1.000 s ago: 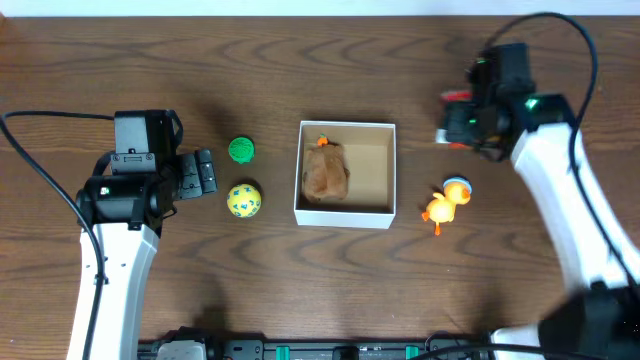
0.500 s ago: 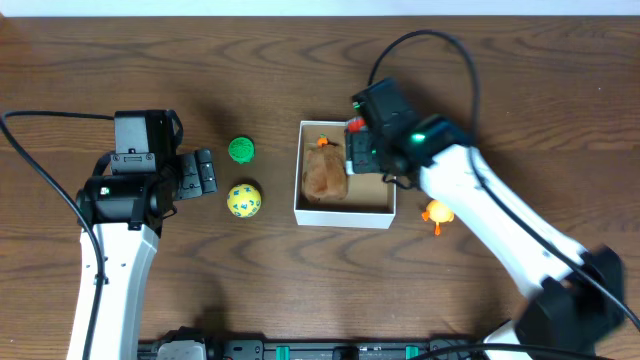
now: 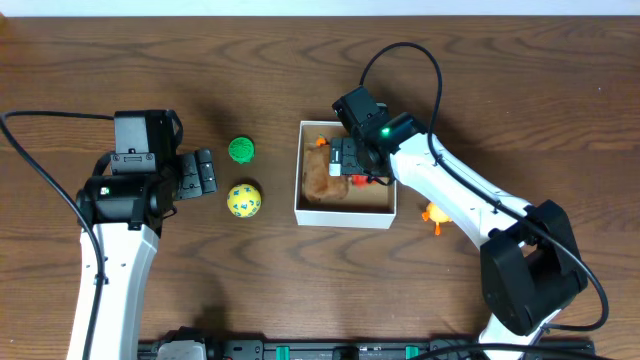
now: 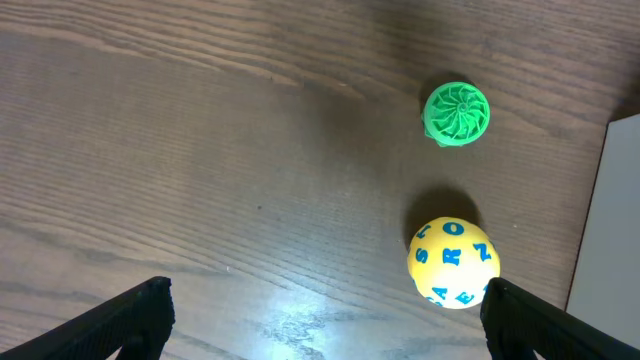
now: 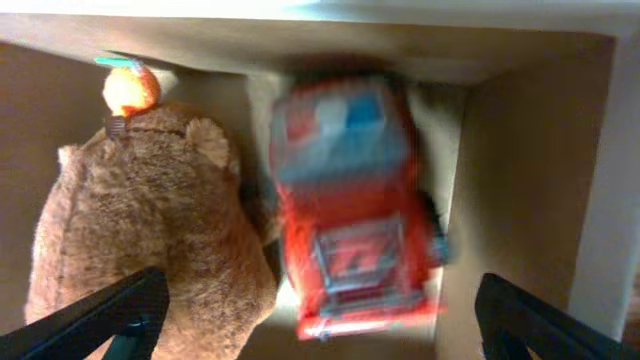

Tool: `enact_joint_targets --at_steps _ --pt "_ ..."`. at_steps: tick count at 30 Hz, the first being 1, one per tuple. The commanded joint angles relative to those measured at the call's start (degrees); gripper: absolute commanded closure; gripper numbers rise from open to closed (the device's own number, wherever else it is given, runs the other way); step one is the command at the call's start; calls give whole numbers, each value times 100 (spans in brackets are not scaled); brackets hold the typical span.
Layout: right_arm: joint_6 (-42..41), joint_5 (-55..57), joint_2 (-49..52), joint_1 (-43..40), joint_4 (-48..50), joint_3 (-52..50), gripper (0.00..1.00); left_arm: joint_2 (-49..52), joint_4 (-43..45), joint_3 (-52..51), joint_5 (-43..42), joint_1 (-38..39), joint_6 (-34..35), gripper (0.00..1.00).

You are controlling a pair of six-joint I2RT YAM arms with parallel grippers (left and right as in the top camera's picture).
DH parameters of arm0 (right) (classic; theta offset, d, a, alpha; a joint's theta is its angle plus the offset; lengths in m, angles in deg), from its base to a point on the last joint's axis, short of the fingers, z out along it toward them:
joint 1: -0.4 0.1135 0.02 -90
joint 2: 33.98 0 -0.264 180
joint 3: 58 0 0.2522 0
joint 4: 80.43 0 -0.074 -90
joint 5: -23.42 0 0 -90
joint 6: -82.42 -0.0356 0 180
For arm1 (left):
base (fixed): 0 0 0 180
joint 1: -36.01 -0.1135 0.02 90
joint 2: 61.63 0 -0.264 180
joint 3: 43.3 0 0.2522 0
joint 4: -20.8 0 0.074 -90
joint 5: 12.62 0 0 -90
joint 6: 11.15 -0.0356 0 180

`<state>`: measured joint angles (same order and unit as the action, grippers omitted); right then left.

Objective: Pack container
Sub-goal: 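Carry the fire truck into the box beside the plush and release, then reach the right gripper down and grasp the yellow rubber duck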

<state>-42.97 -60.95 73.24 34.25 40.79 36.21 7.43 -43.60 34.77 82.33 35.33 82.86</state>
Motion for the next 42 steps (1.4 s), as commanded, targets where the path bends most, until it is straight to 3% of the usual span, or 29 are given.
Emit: enact_joint_targets --at_steps 1,12,17,24,28,31,36,42 --pt "-11 98 -155 35 -17 173 1 7 -11 118 87 -26 -98 2" --pt "310 103 -1147 -310 -1003 835 1 7 -11 118 87 -26 -98 2" --pt "520 105 -2035 -1250 -1773 837 1 7 -11 118 87 -26 -98 2" --pt "1027 -164 -2181 -2546 -2658 494 1 7 -11 118 87 -26 -98 2" --pt "922 -662 -2168 -2623 -2343 -393 1 7 -11 118 87 -26 -98 2" --pt "199 -719 -2168 -2610 -1886 -1143 1 7 -11 118 87 -26 -98 2" --pt "-560 -717 -2168 -2612 -754 -2334 14 7 -11 118 90 -26 -98 2" --pt "-782 -719 -2168 -2610 485 -3158 20 7 -11 118 87 -26 -98 2"
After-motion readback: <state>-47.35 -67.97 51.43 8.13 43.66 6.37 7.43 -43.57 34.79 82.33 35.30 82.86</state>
